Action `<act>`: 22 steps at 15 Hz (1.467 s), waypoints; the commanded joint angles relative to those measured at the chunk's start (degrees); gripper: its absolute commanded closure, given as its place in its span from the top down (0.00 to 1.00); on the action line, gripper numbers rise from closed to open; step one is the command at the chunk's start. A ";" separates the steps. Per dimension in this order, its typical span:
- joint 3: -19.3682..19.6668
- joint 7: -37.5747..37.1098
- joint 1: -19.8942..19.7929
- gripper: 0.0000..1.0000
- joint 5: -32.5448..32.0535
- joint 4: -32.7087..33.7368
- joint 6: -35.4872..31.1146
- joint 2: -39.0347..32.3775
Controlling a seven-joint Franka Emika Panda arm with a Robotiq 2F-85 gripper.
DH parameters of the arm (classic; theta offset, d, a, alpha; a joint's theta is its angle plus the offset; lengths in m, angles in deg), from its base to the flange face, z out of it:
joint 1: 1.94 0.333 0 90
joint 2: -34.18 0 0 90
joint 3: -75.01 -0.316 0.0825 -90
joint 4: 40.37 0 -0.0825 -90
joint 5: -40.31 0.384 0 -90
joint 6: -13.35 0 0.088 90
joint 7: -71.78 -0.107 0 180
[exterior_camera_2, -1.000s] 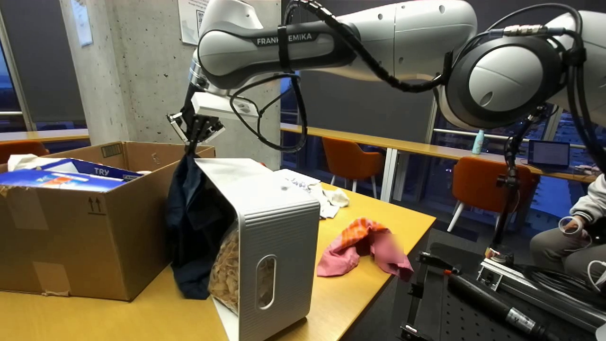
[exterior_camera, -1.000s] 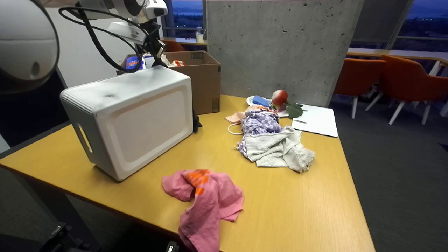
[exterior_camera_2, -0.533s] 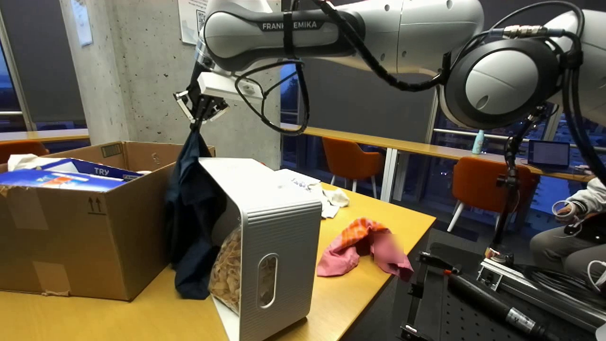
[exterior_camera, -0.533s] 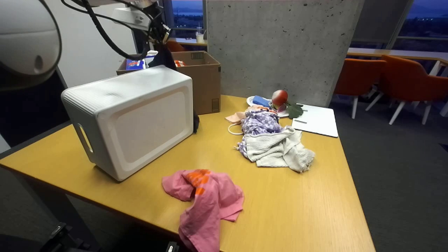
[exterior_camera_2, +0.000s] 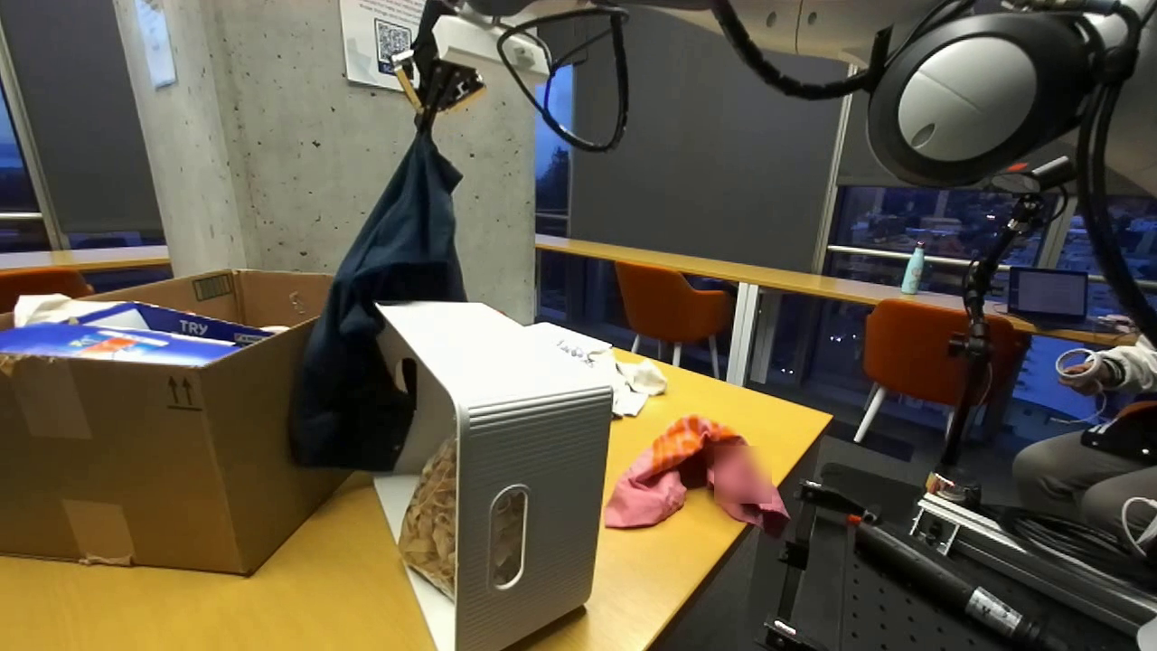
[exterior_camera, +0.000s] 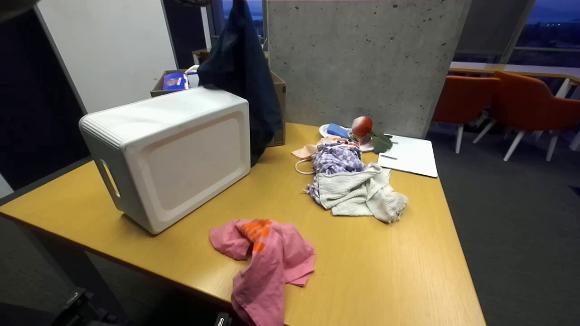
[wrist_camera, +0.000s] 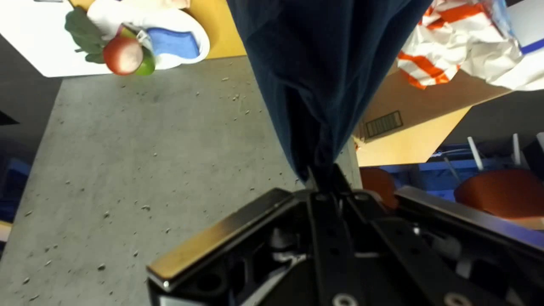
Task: Pick up the pink shirt and put it on the table, pick up the black shirt and put it on the white basket
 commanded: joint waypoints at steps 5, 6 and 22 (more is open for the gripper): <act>5.57 -1.38 2.26 0.01 -3.67 0.39 8.13 8.97; 6.02 -1.81 3.10 0.01 -4.44 0.43 9.25 9.84; 9.70 -0.45 14.59 0.01 -15.98 0.55 43.82 14.14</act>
